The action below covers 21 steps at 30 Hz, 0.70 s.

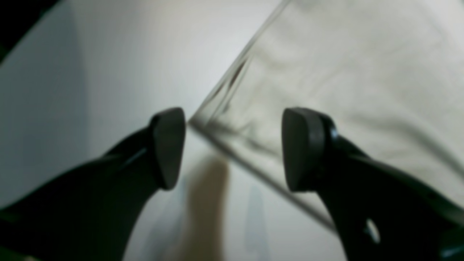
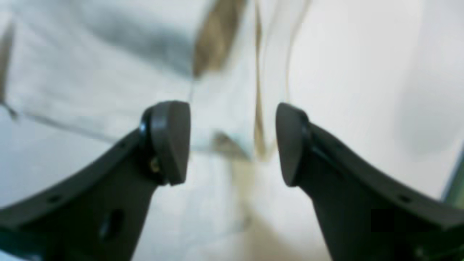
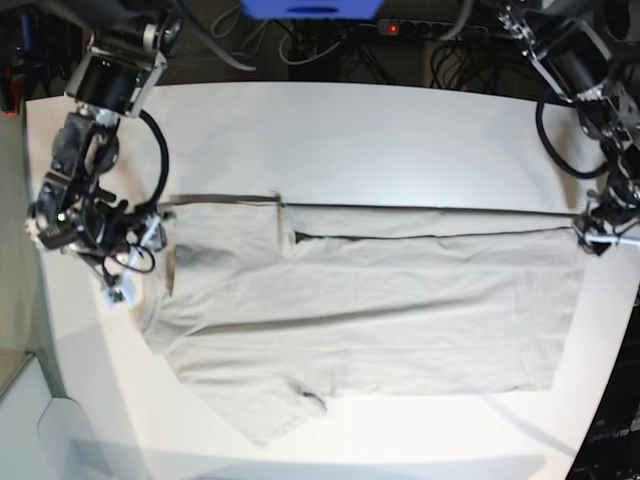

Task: Layout the t-shirt on the table in an organized manner, then fold the t-shirt properly
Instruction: 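Hold the shoulder corners with both grippers and stretch the collar edge taut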

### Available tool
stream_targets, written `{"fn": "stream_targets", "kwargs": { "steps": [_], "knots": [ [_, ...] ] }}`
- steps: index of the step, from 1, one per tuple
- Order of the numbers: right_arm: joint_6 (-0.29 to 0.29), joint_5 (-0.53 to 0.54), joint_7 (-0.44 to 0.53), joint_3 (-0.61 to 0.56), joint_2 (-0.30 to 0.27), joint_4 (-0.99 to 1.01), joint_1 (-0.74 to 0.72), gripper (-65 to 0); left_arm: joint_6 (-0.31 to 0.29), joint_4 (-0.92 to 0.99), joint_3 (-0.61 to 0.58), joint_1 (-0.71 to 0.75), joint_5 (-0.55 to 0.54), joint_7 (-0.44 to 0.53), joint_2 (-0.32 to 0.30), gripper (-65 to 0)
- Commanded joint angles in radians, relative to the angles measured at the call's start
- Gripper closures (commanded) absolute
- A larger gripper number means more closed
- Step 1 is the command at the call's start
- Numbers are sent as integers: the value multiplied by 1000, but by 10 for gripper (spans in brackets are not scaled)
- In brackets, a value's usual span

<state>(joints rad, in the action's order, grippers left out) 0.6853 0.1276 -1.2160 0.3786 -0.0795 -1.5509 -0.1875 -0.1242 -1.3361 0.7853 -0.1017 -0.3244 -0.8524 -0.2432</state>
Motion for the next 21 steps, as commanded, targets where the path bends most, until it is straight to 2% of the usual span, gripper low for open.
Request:
{"fn": "stream_targets", "kwargs": {
  "steps": [1,12,21],
  "knots": [
    [13,11,18,7,-15,-18,-19,-381,-2,-9,1,-19,-9,52,-20,-409],
    [13,11,55,7,-18,-18,30,-381,-2,122,-5,15,-8,157,-55,-407],
    [13,11,57,7,-19,-18,30,-381,-2,189,-7,-14,-8,175,-74,-407]
  ]
}}
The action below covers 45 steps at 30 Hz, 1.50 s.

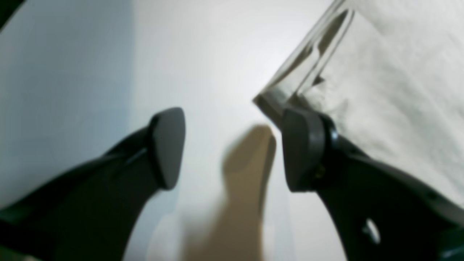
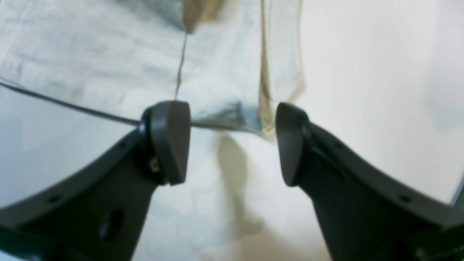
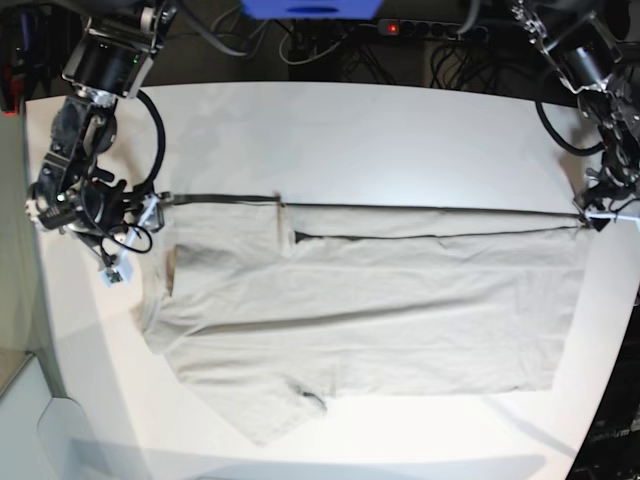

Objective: Layout the t-shirt on the table in an organized manner, then fold the t-shirt properly

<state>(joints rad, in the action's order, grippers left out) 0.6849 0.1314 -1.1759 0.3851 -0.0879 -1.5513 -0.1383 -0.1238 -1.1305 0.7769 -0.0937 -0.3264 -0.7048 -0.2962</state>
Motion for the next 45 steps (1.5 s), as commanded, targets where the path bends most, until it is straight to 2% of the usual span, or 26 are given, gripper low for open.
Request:
{"fn": "stream_targets", "kwargs": {
  "steps": [1,17,21,24,33,41,45],
  "knots": [
    [13,7,17,1,-11,-18,-19,-381,-3,-6,0,-28,-4,37,-21,-407],
    [13,7,21,-1,-11,-16,-19,-381,-3,27,0,-102,-4,53,-10,-407],
    [13,7,21,-1,-11,-15,-21,-381,-3,62,-64,-130,-4,58,-13,-407],
    [13,7,21,-1,-11,-15,-21,-381,3,97,-92,-131,-4,104,-14,-407],
    [13,7,21,-1,-13,-11,-24,-381,0,132,-90,-131,-4,124,-19,-407],
    [13,7,21,-4,-13,-15,-22,-381,-1,-3,-81,-122,-20,115,-7,-408],
    [13,7,21,-4,-13,-15,-21,-381,2,-41,-81,-120,-110,110,1,-408]
  ]
}}
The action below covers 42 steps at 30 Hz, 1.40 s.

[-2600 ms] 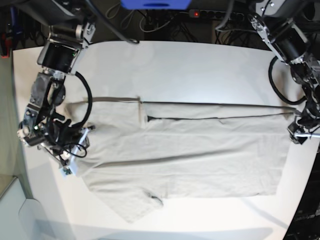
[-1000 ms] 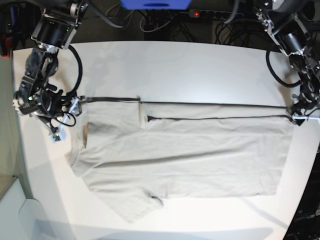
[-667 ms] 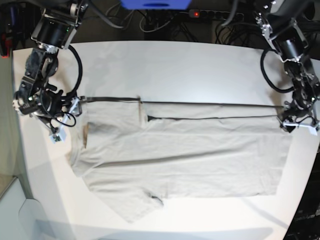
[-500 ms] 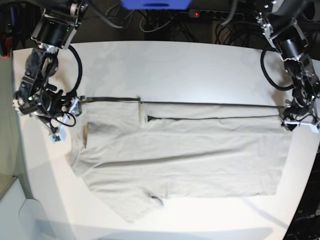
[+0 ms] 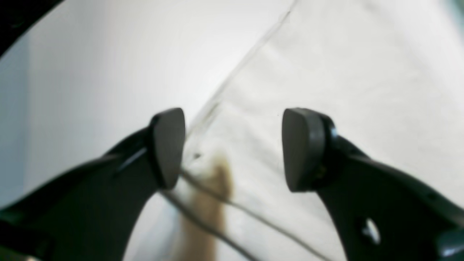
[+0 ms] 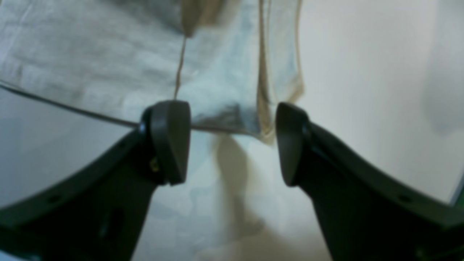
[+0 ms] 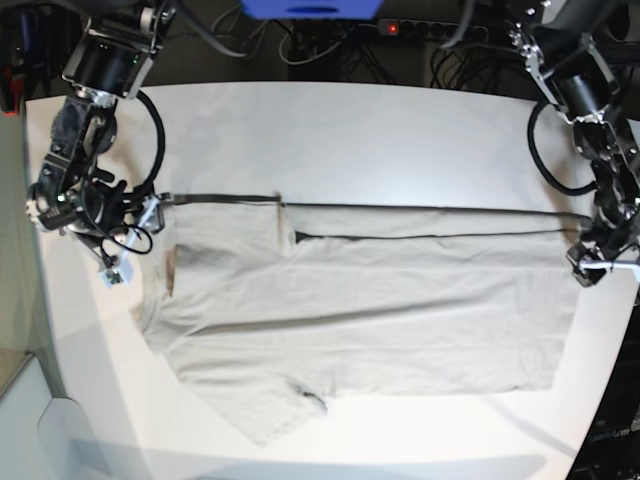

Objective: Layout the t-shirt on the table in an organized manner, then fold the t-shirt properly

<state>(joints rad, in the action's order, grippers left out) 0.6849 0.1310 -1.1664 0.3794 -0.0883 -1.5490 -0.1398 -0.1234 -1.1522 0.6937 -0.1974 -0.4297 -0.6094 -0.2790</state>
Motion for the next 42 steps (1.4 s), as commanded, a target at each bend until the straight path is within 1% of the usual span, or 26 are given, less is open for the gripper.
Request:
{"fn": "stream_targets", "kwargs": {
  "steps": [1,6,10,16,21,26,28,31,34,38,42],
  "knots": [
    [13,8,12,3,-12,-17,-19,-381,4,-24,2,-17,-25,0,-16,-408],
    [13,8,12,3,-12,-18,-17,-381,6,-39,2,-10,-41,-82,-42,-408],
    [13,8,12,5,-12,-18,-17,-381,6,-53,2,42,-45,-93,-70,-408],
    [13,8,12,5,-11,-18,-17,-381,0,-82,1,132,-41,-93,-93,-408],
    [13,8,12,5,-9,-18,-17,-381,3,-73,1,158,-28,-85,-95,-408],
    [13,8,12,2,-8,-18,-17,-381,3,-73,2,146,87,-82,-84,-408],
    [13,8,12,3,-8,-18,-17,-381,4,-73,2,128,105,-74,-81,-408],
    [13,8,12,3,-8,-17,-17,-381,3,-64,2,115,111,-57,-70,-408],
    [13,8,12,5,-9,-17,-17,-381,3,-16,1,106,110,-53,-70,-408],
    [13,8,12,5,-11,-15,-17,-381,0,65,-6,66,110,-13,-70,-408],
    [13,8,12,5,-20,-15,-17,-381,0,102,-6,63,110,13,-70,-408]
  ]
}}
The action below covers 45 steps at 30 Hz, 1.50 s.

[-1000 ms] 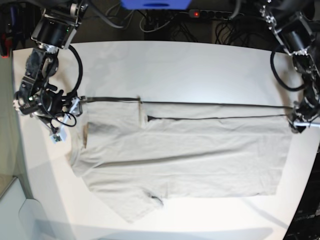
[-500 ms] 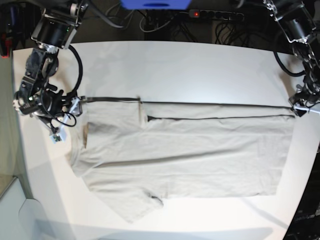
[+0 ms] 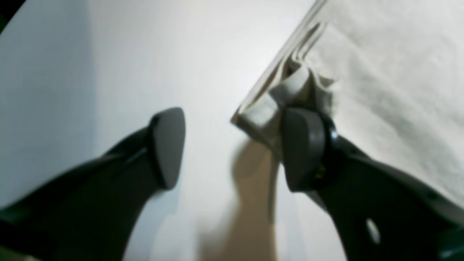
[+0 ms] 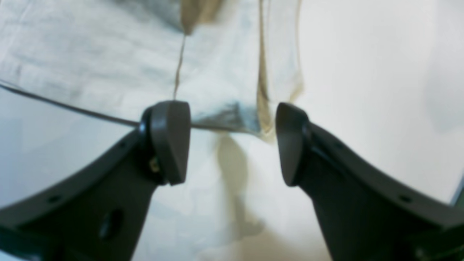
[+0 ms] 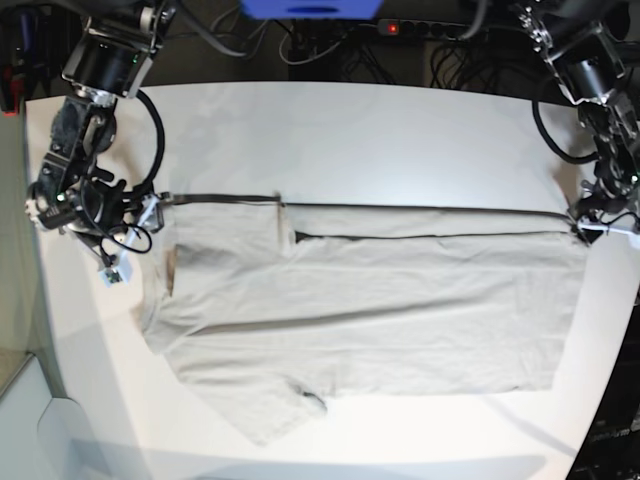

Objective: Layout the t-shirt on the table in an organized manner, then fold the t-shirt properly

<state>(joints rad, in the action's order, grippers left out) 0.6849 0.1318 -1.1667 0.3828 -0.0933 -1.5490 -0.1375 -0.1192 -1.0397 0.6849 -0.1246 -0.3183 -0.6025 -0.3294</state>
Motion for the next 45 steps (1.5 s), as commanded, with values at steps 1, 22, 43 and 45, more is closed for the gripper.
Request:
{"fn": "stream_targets", "kwargs": {
  "steps": [1,22,43,45],
  "knots": [
    [13,7,12,2,-18,-15,-20,-381,-4,-11,3,-10,-2,14,-18,-408],
    [13,7,12,2,-20,-14,-23,-381,-4,71,3,-94,0,22,9,-136],
    [13,7,-15,-3,-13,-15,-18,-383,-6,103,6,-91,-2,13,-1,-5],
    [13,6,-9,-2,-13,-9,-18,-383,-6,103,6,-91,-2,13,-1,-5]
  ]
}}
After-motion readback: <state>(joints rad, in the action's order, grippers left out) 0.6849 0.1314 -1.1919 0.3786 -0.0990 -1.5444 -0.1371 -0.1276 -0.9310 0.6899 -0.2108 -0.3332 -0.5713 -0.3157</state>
